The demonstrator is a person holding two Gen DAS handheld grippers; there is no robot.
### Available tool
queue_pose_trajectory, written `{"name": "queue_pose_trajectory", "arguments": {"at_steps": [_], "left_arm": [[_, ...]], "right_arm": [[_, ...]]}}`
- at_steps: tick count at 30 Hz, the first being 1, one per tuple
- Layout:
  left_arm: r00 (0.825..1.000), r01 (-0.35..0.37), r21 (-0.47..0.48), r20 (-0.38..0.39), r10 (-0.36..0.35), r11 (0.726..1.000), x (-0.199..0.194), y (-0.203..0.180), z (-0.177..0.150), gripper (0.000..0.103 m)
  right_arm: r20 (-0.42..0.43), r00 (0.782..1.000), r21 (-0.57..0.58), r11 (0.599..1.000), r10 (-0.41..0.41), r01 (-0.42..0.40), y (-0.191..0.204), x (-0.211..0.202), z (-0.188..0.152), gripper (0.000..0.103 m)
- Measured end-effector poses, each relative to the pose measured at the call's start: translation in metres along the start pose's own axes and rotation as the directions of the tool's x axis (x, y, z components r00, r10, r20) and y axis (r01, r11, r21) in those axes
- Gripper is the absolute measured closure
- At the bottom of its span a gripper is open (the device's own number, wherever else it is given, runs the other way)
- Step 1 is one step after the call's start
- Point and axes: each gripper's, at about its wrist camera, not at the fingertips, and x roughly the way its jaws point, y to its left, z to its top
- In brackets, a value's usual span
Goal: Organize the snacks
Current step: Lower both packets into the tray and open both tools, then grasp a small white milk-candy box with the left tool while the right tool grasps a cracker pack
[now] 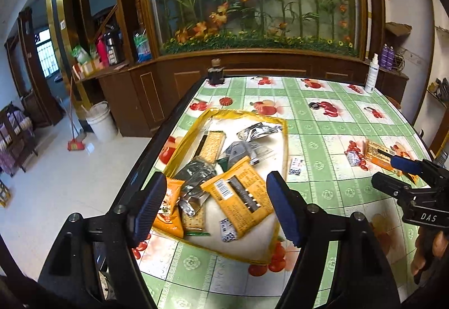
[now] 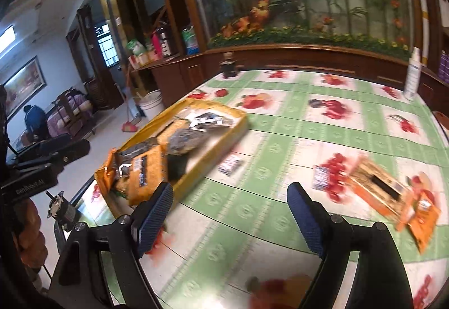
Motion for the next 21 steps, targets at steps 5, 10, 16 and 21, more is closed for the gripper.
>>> {"name": "queue_pose_trajectory", "arguments": {"at_steps": [5,10,16,21], "left_arm": [[1.0,0.011,0.037,0.008,-0.012,0.999,-0.008,-0.022,0.002,0.029],[1.0,0.016,0.063,0.003,-0.016,0.998,-0.014,-0.039,0.001,0.026],[1.0,0.016,0.077,-0.006,-0.016,0.997,-0.017,-0.051,0.0,0.026],[1.0,0.01,0.089,-0.007,-0.01,0.996,-0.019,-0.058,-0.001,0.026]], "right_arm": [[0.015,0.998,0.062,0.996,-0.062,0.061,-0.036,-0.026,-0.013,0.018],[0.025,0.995,0.117,0.988,-0.102,0.098,-0.061,-0.044,-0.024,0.017],[0.025,0.992,0.166,0.979,-0.125,0.119,-0.084,-0.058,-0.036,0.017],[0.019,0.99,0.201,0.97,-0.14,0.133,-0.099,-0.066,-0.046,0.017]]}}
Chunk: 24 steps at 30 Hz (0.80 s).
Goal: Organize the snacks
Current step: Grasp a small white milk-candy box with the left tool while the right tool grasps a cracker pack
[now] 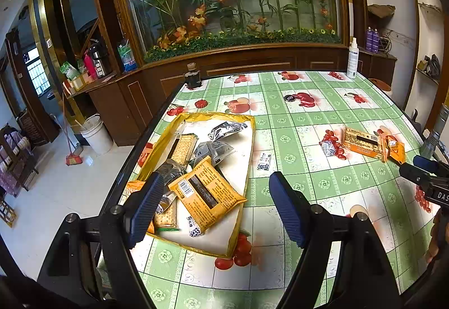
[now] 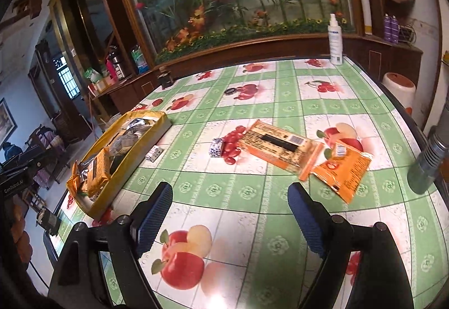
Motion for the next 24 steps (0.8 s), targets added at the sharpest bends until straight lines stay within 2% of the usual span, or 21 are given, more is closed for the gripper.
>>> {"name": "queue_pose_trajectory", "arguments": {"at_steps": [4,8,13,18,24], "left_arm": [[1.0,0.028,-0.017,-0.005,-0.028,0.999,0.001,-0.001,-0.001,0.024],[0.995,0.09,-0.041,-0.03,-0.091,0.995,0.009,-0.004,-0.003,0.023],[0.985,0.147,-0.051,-0.084,-0.151,0.988,0.027,-0.016,-0.009,0.022],[0.976,0.17,-0.047,-0.129,-0.175,0.984,0.041,-0.029,-0.013,0.022],[0.961,0.223,-0.041,-0.157,-0.226,0.974,0.049,-0.044,-0.016,0.022]], "right_arm": [[-0.007,1.0,0.028,0.999,-0.017,0.017,-0.013,-0.004,-0.005,0.014],[-0.02,0.999,0.059,0.998,-0.029,0.03,-0.025,-0.005,-0.01,0.013],[-0.02,0.999,0.07,0.997,-0.032,0.034,-0.035,-0.006,-0.015,0.013],[-0.026,0.999,0.077,0.996,-0.037,0.039,-0.044,-0.006,-0.018,0.012],[-0.057,0.998,0.12,0.992,-0.033,0.04,-0.06,-0.005,-0.024,0.012]]}}
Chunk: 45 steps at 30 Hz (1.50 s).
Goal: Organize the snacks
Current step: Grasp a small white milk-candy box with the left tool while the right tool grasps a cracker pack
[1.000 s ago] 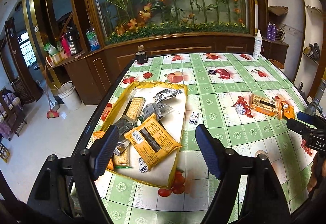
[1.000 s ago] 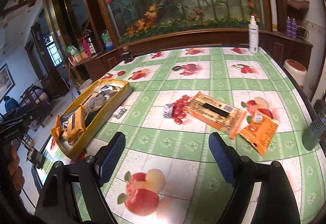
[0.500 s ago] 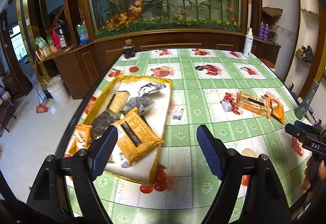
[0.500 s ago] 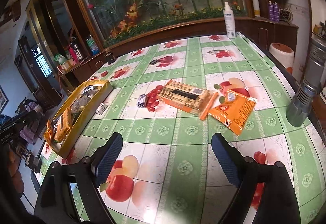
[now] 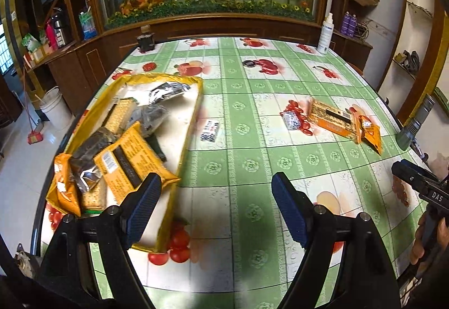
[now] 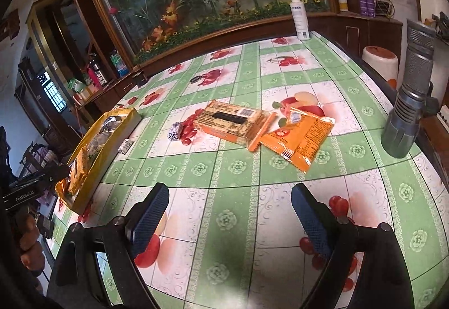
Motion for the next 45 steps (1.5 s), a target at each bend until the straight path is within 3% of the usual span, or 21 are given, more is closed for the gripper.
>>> {"name": "queue_pose_trajectory", "arguments": {"at_steps": [7,14,18,21,26,29,32,36,41,45], "left_arm": [[0.995,0.102,0.01,-0.019,-0.102,0.995,0.008,-0.013,0.003,0.022],[0.994,0.088,-0.026,-0.056,-0.089,0.996,0.03,-0.015,0.009,0.022],[0.994,0.079,0.013,-0.077,-0.078,0.997,0.052,-0.033,0.028,0.022],[0.993,0.08,0.048,-0.088,-0.076,0.996,0.071,-0.051,0.044,0.022],[0.988,0.112,0.059,-0.116,-0.105,0.992,0.1,-0.072,0.065,0.022],[0.984,0.131,0.061,-0.131,-0.122,0.99,0.114,-0.082,0.074,0.022],[0.982,0.128,0.083,-0.149,-0.114,0.988,0.128,-0.092,0.078,0.022],[0.978,0.138,0.094,-0.169,-0.121,0.986,0.143,-0.099,0.077,0.022],[0.976,0.112,0.106,-0.2,-0.09,0.988,0.161,-0.102,0.074,0.022],[0.978,0.108,0.11,-0.192,-0.086,0.988,0.165,-0.098,0.07,0.036]], "right_arm": [[-0.011,1.0,0.037,0.999,-0.002,0.003,-0.016,0.0,0.001,0.012],[0.01,0.999,0.017,0.999,-0.039,0.039,-0.009,0.007,0.012,0.012],[-0.005,1.0,-0.065,0.998,-0.008,0.008,0.01,0.028,0.032,0.012],[-0.02,0.999,-0.208,0.978,0.032,-0.036,0.028,0.05,0.053,0.012],[-0.165,0.986,-0.397,0.917,-0.02,-0.047,0.046,0.108,0.081,0.012],[-0.195,0.978,-0.464,0.885,-0.07,-0.029,0.048,0.134,0.085,0.012],[-0.225,0.97,-0.456,0.89,-0.088,-0.025,0.039,0.152,0.089,0.012],[-0.238,0.969,-0.402,0.915,-0.068,-0.034,0.023,0.158,0.092,0.018],[-0.202,0.976,-0.423,0.906,-0.086,-0.008,0.022,0.157,0.087,0.031],[-0.197,0.978,-0.416,0.909,-0.069,-0.02,0.024,0.157,0.087,0.043]]}}
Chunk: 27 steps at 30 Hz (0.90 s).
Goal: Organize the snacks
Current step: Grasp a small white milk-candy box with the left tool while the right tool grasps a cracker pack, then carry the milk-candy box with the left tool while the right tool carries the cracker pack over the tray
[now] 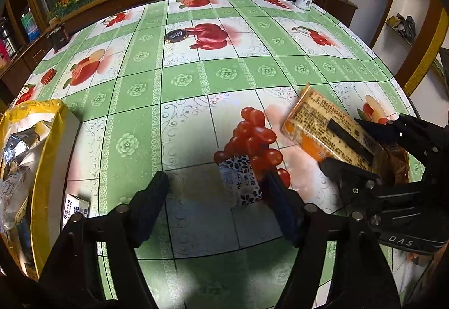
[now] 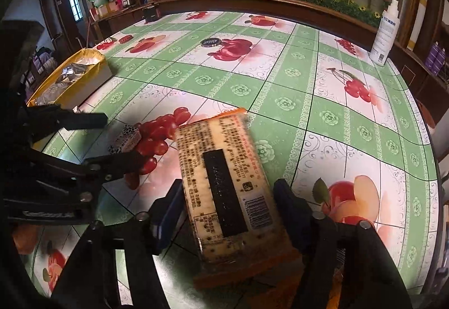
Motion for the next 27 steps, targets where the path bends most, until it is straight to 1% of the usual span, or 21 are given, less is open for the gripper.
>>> {"name": "queue_pose_trajectory", "arguments": {"at_steps": [1,2,3,4,6,7,9,12,16,21,25,27], "left_arm": [[1.0,0.0,-0.001,0.005,0.0,1.0,0.0,0.001,0.001,0.039],[1.0,0.001,0.0,0.008,-0.001,1.0,-0.001,0.001,0.002,0.046],[1.0,0.003,-0.001,0.011,-0.003,1.0,-0.001,0.002,0.002,0.05],[1.0,0.003,-0.001,0.012,-0.003,1.0,0.0,0.003,0.004,0.052],[1.0,0.002,0.0,0.02,-0.002,1.0,0.0,0.004,0.005,0.068],[1.0,0.003,-0.003,0.02,-0.003,1.0,-0.001,0.005,0.006,0.071],[1.0,0.006,0.001,0.019,-0.006,1.0,-0.001,0.005,0.006,0.087],[1.0,0.024,-0.004,0.014,-0.024,1.0,-0.004,0.01,0.001,0.087],[0.997,0.081,-0.042,0.018,-0.081,0.996,-0.014,0.023,-0.013,0.087],[0.995,0.089,-0.066,0.04,-0.087,0.994,-0.038,0.039,-0.038,0.087],[0.992,0.107,-0.107,0.072,-0.1,0.988,-0.063,0.055,-0.061,0.087],[0.993,0.091,-0.114,0.088,-0.081,0.989,-0.077,0.061,-0.075,0.087]], "right_arm": [[0.003,1.0,0.001,1.0,0.003,-0.003,0.001,0.0,0.001,0.044],[0.005,1.0,0.004,1.0,0.007,-0.007,0.001,0.0,0.001,0.047],[0.007,1.0,0.007,1.0,0.008,-0.008,0.003,0.0,0.002,0.047],[0.006,1.0,0.009,1.0,0.006,-0.006,0.004,0.001,0.002,0.047],[0.006,1.0,0.011,1.0,0.0,0.0,0.006,0.003,0.004,0.047],[0.004,1.0,0.016,1.0,-0.003,0.003,0.007,0.004,0.005,0.047],[0.002,1.0,0.021,1.0,-0.015,0.015,0.01,0.005,0.007,0.048],[0.001,1.0,0.042,0.999,-0.008,0.008,0.013,0.004,0.006,0.048],[0.017,1.0,0.076,0.997,0.019,-0.02,0.02,-0.003,-0.003,0.048],[0.038,0.998,0.104,0.993,0.054,-0.057,0.037,-0.019,-0.02,0.048],[0.073,0.993,0.15,0.983,0.093,-0.104,0.049,-0.038,-0.034,0.048],[0.086,0.989,0.166,0.978,0.117,-0.13,0.057,-0.046,-0.04,0.048]]}}
